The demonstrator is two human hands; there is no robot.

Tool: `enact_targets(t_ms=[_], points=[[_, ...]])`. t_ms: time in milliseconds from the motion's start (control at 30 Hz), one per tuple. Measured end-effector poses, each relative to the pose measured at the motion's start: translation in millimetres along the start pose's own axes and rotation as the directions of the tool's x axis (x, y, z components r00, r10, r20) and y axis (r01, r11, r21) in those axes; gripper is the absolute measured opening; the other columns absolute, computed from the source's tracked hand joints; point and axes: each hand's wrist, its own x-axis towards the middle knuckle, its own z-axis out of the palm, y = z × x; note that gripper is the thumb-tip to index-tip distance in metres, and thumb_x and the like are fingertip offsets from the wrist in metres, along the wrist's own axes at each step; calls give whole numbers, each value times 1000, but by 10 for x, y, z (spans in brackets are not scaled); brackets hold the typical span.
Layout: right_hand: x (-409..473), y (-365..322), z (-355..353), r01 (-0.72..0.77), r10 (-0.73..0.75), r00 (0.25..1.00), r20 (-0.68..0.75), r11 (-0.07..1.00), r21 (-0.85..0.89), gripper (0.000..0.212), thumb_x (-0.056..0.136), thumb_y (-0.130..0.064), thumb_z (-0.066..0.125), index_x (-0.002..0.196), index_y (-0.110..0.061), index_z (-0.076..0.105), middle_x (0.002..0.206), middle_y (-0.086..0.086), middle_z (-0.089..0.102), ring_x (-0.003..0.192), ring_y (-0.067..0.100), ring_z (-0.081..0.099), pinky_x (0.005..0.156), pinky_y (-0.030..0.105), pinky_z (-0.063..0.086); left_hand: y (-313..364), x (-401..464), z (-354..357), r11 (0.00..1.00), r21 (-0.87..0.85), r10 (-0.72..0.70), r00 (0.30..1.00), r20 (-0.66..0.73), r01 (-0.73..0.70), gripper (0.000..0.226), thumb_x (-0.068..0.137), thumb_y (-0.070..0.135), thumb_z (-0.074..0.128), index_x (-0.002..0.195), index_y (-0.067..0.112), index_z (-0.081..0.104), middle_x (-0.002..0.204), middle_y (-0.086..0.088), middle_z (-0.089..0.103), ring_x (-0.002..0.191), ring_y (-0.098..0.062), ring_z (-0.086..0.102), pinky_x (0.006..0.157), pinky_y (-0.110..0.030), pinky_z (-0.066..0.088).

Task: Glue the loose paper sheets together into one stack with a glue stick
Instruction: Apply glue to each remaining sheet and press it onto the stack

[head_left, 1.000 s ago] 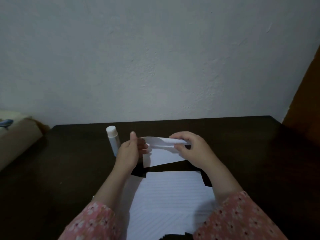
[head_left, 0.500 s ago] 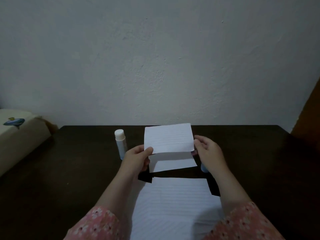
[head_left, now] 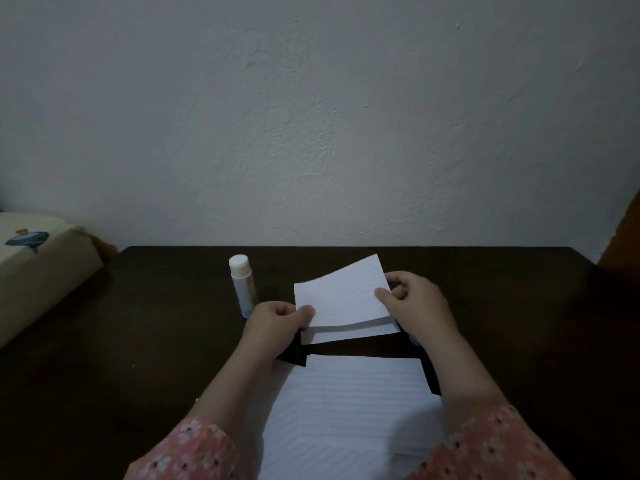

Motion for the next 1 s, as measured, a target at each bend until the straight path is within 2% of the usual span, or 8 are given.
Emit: enact_targets(t_ms=[133, 367, 533, 667, 733, 867, 933, 1000], points=[[67, 38, 2, -14, 24, 998, 51, 983, -184, 37, 92, -43, 57, 127, -33, 53, 90, -14, 59, 91, 8, 49, 101, 41, 33, -21, 19, 27, 998, 66, 16, 998, -59, -12, 30, 83, 32, 72, 90, 2, 70, 81, -7, 67, 72, -15, 59, 66, -25, 48], [110, 108, 38, -39, 54, 997, 54, 968, -250, 36, 91, -45, 58, 124, -34, 54, 89, -15, 58, 102, 11, 55, 108, 47, 29, -14, 26, 53, 992, 127, 5, 998, -69, 4, 22, 78, 31, 77, 86, 12, 69, 85, -3, 70, 81, -13, 64, 63, -22, 48], [96, 134, 65, -27, 39, 999, 31, 948, -318, 35, 88, -48, 60, 120, -35, 56, 96, -13, 64, 102, 12, 57, 104, 43, 29, -32, 36, 69, 985, 175, 21, 995, -96, -4, 22, 75, 30, 79, 85, 15, 67, 82, 0, 71, 80, -13, 66, 61, -21, 49], [84, 121, 90, -25, 34, 999, 13, 896, -443, 45, 86, -54, 60, 126, -35, 53, 105, -10, 66, 109, 15, 55, 102, 43, 27, 15, 4, 103, 960, 279, 58, 986, -159, -11, 47, 75, 26, 80, 116, 18, 59, 104, 1, 64, 87, -11, 60, 56, -17, 42], [86, 94, 93, -26, 30, 1000, 0, 871, -491, 49, 85, -55, 60, 129, -34, 52, 113, -8, 64, 114, 17, 52, 102, 43, 28, 49, -1, 114, 948, 316, 86, 983, -162, -31, 56, 77, 25, 78, 127, 21, 53, 114, 0, 60, 94, -12, 58, 59, -17, 43], [28, -31, 96, 41, -60, 998, -17, 834, -550, 47, 89, -46, 59, 133, -32, 49, 124, -3, 55, 118, 19, 45, 100, 41, 31, 75, 40, 109, 900, 436, 67, 995, -75, -28, 39, 83, 29, 72, 121, 25, 61, 117, 2, 61, 92, -8, 54, 78, -23, 50], [-15, -118, 151, 113, -150, 988, -27, 837, -535, 45, 93, -40, 56, 136, -32, 47, 128, -2, 51, 119, 19, 43, 99, 38, 31, 95, 63, 53, 874, 485, 26, 999, -42, -3, 35, 84, 31, 71, 117, 25, 63, 114, 2, 62, 92, -9, 56, 79, -23, 51], [-60, -188, 260, 239, -248, 968, 43, 850, -470, 43, 95, -38, 53, 137, -33, 46, 133, -4, 46, 121, 17, 41, 100, 35, 31, 105, 87, -24, 853, 522, 26, 999, -44, 1, 34, 82, 31, 73, 114, 23, 66, 108, 2, 63, 89, -9, 57, 74, -22, 50]])
